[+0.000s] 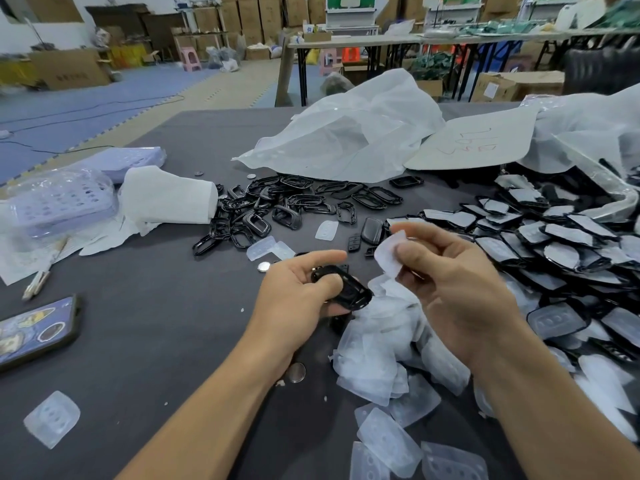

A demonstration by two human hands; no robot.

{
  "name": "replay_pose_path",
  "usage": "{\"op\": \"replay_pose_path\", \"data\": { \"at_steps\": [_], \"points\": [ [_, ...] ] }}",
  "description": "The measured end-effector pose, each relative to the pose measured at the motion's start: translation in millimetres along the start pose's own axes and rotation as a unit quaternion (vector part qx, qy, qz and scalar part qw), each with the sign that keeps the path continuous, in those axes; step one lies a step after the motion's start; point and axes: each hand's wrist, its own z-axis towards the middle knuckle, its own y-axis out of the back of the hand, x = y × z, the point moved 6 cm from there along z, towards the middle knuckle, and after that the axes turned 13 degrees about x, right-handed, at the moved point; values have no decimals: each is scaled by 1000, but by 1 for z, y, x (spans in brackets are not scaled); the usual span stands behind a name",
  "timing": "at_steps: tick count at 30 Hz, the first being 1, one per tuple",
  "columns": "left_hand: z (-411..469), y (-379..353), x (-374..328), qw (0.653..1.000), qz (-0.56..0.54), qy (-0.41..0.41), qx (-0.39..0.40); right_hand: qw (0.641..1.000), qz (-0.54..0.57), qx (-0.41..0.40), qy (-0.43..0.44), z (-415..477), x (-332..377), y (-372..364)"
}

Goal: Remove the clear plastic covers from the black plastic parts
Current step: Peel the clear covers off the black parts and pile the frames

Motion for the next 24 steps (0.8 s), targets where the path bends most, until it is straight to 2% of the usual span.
{"op": "replay_pose_path", "data": {
  "at_steps": [2,6,9,12,17,20,24],
  "points": [
    [1,-2,5,1000,11,10,24,998,-41,39,-16,-1,-1,-7],
    [1,0,9,998,52,9,20,972,-222,77,2,-3,2,-16],
    [1,3,6,998,67,-1,0,947,-309,91,-2,-4,0,-22],
    [1,2,5,999,35,-9,-1,922,-380,77,-8,-4,-4,-23],
    [-1,-8,4,997,-62,-18,42,921,-388,-1,26,-8,0,-17],
    [0,-12,4,996,-79,-17,49,909,-416,-31,15,-7,0,-13],
    [0,-12,7,997,-67,-10,41,935,-354,-4,-14,-3,-3,-8]
  ]
}}
